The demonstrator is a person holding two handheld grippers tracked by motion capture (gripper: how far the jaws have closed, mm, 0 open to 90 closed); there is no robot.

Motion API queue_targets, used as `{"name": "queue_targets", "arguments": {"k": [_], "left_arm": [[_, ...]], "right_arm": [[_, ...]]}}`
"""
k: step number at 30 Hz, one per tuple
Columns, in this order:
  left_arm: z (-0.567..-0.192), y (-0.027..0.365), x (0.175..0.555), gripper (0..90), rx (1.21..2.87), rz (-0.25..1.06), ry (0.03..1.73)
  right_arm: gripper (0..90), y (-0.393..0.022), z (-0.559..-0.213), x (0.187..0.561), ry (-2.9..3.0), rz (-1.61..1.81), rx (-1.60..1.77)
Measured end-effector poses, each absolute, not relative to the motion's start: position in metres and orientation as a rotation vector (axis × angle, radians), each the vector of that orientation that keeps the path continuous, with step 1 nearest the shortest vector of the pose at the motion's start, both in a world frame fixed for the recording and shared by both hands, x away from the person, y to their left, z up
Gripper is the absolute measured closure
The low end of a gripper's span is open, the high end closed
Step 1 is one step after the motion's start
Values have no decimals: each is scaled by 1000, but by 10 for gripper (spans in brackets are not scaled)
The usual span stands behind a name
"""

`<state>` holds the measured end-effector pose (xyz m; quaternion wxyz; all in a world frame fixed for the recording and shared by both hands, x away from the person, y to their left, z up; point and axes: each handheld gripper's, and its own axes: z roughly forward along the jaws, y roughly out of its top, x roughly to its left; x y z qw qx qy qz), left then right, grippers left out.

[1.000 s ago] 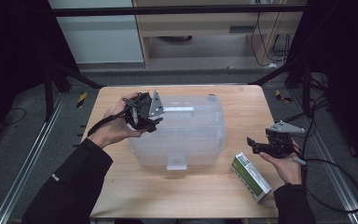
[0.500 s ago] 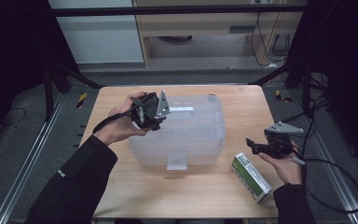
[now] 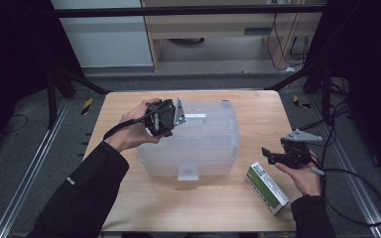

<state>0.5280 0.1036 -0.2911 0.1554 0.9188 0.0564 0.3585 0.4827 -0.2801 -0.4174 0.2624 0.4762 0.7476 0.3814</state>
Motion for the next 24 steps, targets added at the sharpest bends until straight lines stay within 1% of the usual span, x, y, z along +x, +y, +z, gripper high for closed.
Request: {"name": "queue_targets", "arguments": {"k": [11,24], "left_arm": [[-294,98,533,549,2695,1049,139],[-295,92,544,624,2777,981,118]], "right_arm": [[215,-279,-418,483,2032,1029,1286],[215,-280,-419,483,2041,1025,1289]]}}
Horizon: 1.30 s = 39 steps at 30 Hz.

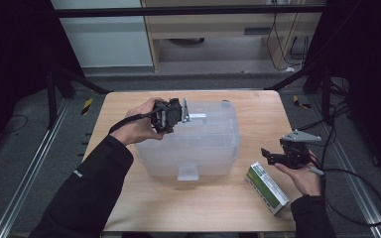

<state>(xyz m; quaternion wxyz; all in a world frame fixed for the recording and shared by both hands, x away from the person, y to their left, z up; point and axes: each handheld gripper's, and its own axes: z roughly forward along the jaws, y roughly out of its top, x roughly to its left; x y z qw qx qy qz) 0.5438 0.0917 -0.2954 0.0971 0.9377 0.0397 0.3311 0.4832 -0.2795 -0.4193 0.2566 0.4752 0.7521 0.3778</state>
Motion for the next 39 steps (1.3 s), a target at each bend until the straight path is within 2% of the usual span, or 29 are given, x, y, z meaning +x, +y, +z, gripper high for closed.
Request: {"name": "queue_targets", "arguments": {"k": [12,39], "left_arm": [[-295,86,547,712,2799,954,95],[-288,80,553,748,2893,883,25]], "right_arm": [[216,-280,-419,483,2041,1027,1289],[271,-272,-409,478,2068,1043,1257]]}}
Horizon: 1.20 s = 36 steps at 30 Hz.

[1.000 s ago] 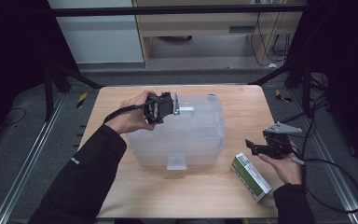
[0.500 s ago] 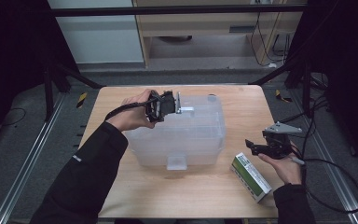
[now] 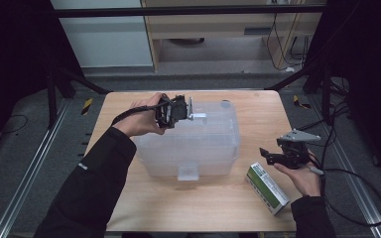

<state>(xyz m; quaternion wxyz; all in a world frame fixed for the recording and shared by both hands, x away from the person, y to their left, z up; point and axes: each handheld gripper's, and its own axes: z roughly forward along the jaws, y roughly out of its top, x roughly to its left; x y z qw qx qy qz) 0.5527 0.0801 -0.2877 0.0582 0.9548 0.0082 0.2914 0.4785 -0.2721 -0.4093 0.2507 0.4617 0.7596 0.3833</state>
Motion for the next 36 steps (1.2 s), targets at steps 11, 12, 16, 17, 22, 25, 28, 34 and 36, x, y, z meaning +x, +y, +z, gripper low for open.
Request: {"name": "queue_targets", "arguments": {"k": [11,12,16,17,22,25,28,34,36], "left_arm": [[-283,82,556,745,2865,892,42],[-283,82,556,745,2865,892,42],[-282,82,556,743,2856,915,43],[-282,82,557,743,2852,914,46],[-279,82,558,740,2847,936,50],[-278,83,560,738,2840,954,50],[-278,83,560,736,2832,959,56],[-275,83,563,731,2822,977,76],[-274,83,564,728,2812,984,88]], "right_arm": [[300,-261,-397,472,2089,1066,1187],[301,-259,-396,471,2089,1072,1182],[306,-253,-391,469,2107,1081,1154],[308,-251,-391,468,2109,1083,1150],[336,-247,-387,466,2109,1095,1138],[354,-245,-387,466,2121,1101,1136],[374,-242,-388,466,2135,1103,1131],[431,-240,-387,465,2125,1126,1138],[446,-240,-386,465,2122,1131,1142]]}}
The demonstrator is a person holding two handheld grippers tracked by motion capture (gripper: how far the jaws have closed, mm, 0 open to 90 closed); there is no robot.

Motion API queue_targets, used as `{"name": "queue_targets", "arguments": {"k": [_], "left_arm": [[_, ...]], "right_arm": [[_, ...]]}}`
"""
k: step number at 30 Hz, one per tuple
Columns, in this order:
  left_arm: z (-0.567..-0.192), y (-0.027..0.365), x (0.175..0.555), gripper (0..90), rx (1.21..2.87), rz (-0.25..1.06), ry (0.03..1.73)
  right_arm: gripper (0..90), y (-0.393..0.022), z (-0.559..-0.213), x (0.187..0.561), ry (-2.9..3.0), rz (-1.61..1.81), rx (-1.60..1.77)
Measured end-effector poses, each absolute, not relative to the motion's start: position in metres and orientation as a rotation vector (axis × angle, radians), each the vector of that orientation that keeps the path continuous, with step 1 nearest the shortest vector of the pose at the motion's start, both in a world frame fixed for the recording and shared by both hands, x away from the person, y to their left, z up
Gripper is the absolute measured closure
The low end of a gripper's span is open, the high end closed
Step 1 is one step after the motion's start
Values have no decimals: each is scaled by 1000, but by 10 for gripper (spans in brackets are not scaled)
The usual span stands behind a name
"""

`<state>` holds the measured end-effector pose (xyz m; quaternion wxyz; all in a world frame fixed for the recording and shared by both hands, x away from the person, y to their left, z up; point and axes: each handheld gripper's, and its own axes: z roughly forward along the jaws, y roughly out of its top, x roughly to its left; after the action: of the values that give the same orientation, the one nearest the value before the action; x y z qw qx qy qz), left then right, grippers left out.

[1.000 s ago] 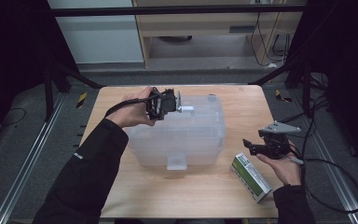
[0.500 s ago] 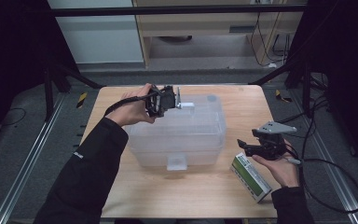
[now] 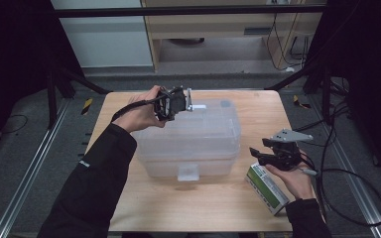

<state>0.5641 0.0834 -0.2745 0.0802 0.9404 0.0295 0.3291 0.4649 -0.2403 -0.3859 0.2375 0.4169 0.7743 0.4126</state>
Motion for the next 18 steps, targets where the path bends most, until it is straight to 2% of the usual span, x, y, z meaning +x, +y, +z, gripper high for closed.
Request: {"name": "queue_targets", "arguments": {"k": [4,18], "left_arm": [[-273,84,567,726,2795,994,107],[-272,85,570,721,2767,1035,132]], "right_arm": [[523,-240,-384,464,2125,1166,1156],[688,-229,-388,465,2209,1174,1159]]}}
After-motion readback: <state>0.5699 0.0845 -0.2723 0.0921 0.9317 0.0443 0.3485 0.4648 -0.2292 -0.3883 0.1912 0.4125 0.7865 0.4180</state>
